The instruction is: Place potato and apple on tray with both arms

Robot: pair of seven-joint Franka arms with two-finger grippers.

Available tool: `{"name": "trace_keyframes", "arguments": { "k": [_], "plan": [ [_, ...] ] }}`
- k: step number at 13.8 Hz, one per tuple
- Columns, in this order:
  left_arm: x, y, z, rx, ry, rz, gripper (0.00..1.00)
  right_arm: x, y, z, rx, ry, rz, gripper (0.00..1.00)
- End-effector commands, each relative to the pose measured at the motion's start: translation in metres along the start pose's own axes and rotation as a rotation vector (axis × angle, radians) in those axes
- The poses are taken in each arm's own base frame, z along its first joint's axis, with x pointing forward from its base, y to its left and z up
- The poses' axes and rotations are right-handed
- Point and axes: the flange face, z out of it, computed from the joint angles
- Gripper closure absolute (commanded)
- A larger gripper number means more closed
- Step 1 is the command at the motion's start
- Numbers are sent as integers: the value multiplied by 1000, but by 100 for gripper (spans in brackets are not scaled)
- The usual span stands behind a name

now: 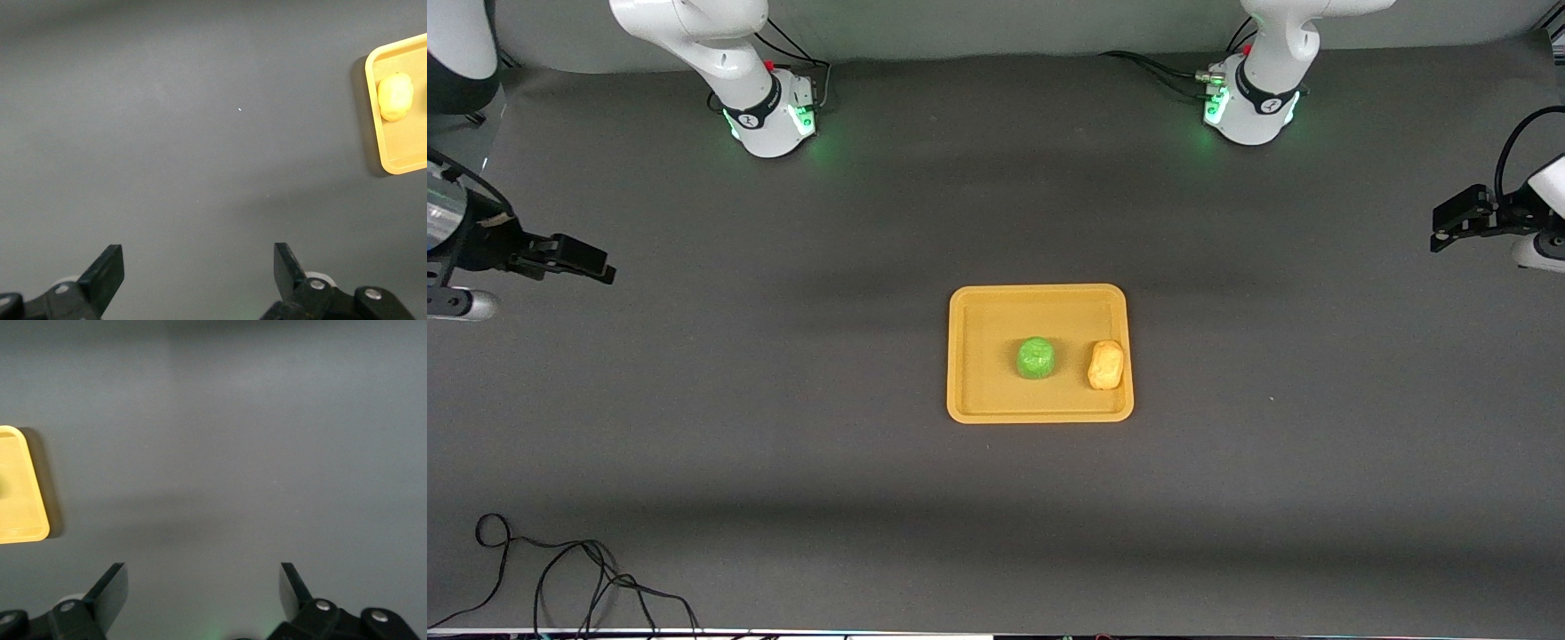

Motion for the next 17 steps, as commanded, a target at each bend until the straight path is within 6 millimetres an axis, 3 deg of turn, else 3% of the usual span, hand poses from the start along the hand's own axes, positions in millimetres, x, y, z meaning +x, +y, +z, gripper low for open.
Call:
{"name": "trace_keyframes", "arguments": {
  "k": [1, 5, 9, 13, 17],
  "plan": [
    [6, 3, 1, -53, 22, 7, 0, -7, 9, -2, 9, 12, -16, 0],
    [6, 0, 5, -66, 7, 2, 0, -7, 6, -5, -1, 17, -80, 0],
    [-7, 2, -8, -16, -12, 12, 0, -7, 5, -7, -1, 22, -91, 0],
    [-4, 11, 9, -16, -48, 32, 0, -7, 8, -8, -36, 26, -102, 0],
    [-4, 11, 8, -16, -48, 33, 0, -8, 9, -9, -38, 27, -118, 0]
  ]
}}
